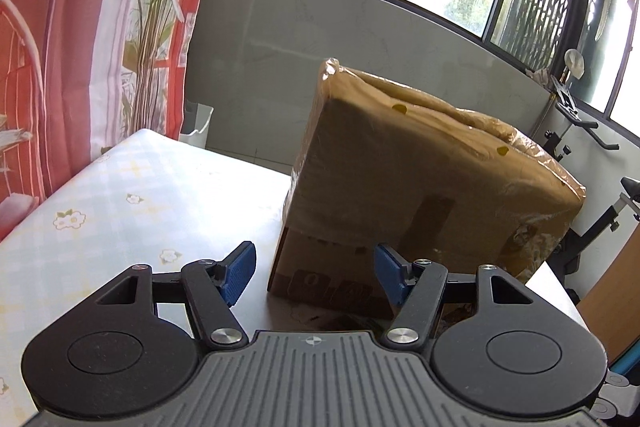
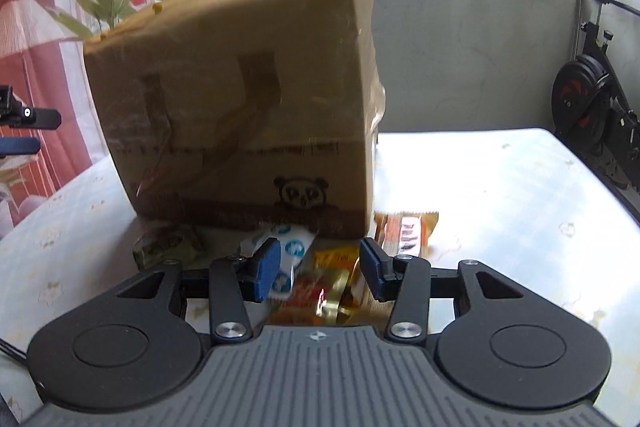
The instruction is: Organize snacks
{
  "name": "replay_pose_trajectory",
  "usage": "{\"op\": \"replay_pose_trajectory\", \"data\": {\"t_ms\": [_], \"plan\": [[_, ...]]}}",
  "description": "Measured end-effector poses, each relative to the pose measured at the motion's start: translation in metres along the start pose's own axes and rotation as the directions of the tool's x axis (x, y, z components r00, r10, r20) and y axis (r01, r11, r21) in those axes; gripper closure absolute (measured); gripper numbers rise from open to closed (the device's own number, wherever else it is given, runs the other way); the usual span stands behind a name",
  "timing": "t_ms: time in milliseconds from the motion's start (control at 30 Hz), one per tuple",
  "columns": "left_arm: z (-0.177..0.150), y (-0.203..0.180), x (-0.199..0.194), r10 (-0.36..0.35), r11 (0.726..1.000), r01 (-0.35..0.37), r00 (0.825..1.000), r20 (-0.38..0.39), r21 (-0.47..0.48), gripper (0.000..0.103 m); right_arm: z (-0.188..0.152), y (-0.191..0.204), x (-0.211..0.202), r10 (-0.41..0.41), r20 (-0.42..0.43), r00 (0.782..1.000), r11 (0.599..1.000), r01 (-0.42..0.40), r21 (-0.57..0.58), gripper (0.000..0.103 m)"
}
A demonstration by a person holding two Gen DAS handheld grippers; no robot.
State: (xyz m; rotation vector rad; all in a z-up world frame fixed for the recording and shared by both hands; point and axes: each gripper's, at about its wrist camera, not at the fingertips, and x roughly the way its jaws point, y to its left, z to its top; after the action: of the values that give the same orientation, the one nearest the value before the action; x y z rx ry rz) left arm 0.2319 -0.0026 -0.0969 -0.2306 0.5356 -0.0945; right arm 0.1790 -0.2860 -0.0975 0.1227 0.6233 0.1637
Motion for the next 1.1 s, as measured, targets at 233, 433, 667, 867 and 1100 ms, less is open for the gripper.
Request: {"op": "replay_pose_trajectory", "data": {"t_ms": [233, 433, 667, 867, 1100], "plan": [[-0.011, -0.002, 0.002, -0.006, 1.0, 0.006, 0.999, -0.041, 0.0, 0.036, -0.015, 0.013, 0.013, 0.014, -0.088, 0.996, 0.998, -0.019, -0.056, 0.053], [-0.017, -0.003, 0.004, -0.003, 1.0, 0.003, 0.998, -0.063, 0.001, 0.036, -0.015, 0.026, 0.024, -0.022, -0.1, 0.995, 0.992, 0.009, -0.126, 0.044], [-0.019, 0.0, 0.007, 0.005, 1.0, -0.006, 0.997, -0.083, -0.006, 0.036, -0.019, 0.034, 0.035, -0.074, -0.115, 0.991, 0.985, 0.055, -0.162, 0.042], [-0.022, -0.001, 0.01, 0.005, 1.0, -0.006, 0.995, -0.099, -0.008, 0.036, -0.02, 0.037, 0.036, -0.079, -0.097, 0.992, 0.979, 0.059, -0.195, 0.04], [-0.026, -0.001, 0.01, 0.006, 1.0, -0.007, 0.994, -0.113, -0.007, 0.036, -0.02, 0.035, 0.035, -0.07, -0.099, 0.993, 0.981, 0.05, -0.186, 0.043]]}}
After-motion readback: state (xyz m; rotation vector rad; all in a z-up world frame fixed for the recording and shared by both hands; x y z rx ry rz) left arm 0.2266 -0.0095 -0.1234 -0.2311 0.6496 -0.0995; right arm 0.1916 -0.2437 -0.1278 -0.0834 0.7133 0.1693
